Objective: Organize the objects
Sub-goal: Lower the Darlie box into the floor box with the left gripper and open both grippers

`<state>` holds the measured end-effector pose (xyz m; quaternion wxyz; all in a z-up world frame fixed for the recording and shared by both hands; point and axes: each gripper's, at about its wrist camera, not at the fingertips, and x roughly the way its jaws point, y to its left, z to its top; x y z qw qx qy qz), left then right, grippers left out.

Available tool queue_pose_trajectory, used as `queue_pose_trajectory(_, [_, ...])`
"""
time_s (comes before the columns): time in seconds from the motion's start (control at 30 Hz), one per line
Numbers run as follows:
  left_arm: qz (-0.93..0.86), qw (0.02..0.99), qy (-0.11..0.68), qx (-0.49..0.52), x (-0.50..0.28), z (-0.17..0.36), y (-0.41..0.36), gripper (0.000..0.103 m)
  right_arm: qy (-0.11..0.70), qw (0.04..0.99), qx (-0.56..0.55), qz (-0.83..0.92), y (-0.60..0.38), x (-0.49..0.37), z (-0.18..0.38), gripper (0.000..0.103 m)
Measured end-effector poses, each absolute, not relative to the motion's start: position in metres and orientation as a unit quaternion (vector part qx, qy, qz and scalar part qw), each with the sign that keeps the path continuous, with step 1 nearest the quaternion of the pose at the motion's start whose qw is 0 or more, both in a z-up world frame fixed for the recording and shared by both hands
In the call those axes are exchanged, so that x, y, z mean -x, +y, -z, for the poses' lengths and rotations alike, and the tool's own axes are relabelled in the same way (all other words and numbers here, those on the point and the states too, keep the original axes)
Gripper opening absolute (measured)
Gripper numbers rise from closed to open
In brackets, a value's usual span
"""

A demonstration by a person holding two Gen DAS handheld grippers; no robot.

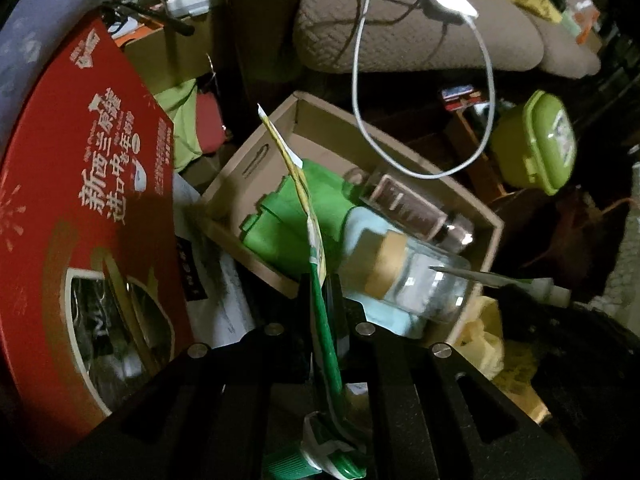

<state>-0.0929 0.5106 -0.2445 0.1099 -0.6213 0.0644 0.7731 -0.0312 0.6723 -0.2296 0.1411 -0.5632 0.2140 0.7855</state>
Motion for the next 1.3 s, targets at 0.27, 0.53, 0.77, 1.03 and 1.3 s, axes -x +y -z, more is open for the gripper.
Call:
queue_pose_trajectory(0.27, [-0.758,0.096,0.063,0.642,0.111,0.27,0.515,0.006,0.213,0.152,0.568,-0.78,0.683,0.037,0.239,0.025])
queue_pose_trajectory(0.53, [-0.758,0.093,0.066,0.642,0.12,0.291,0.521,0.006,0.217,0.156,0.58,-0.77,0.692,0.037,0.266,0.025])
queue_pose_trajectory(0.77, [-0.735,0.092,0.071,0.668,0.122,0.317,0.524,0.006,0.219,0.156,0.589,-0.762,0.693,0.036,0.285,0.025])
queue_pose_trajectory(1.03, [-0.73,0.084,0.089,0.673,0.122,0.33,0.525,0.006,0.23,0.153,0.6,-0.751,0.691,0.038,0.302,0.025])
queue_pose_trajectory(1.3, [-0.729,0.087,0.079,0.674,0.126,0.334,0.525,0.006,0.262,0.141,0.577,-0.76,0.693,0.038,0.3,0.025])
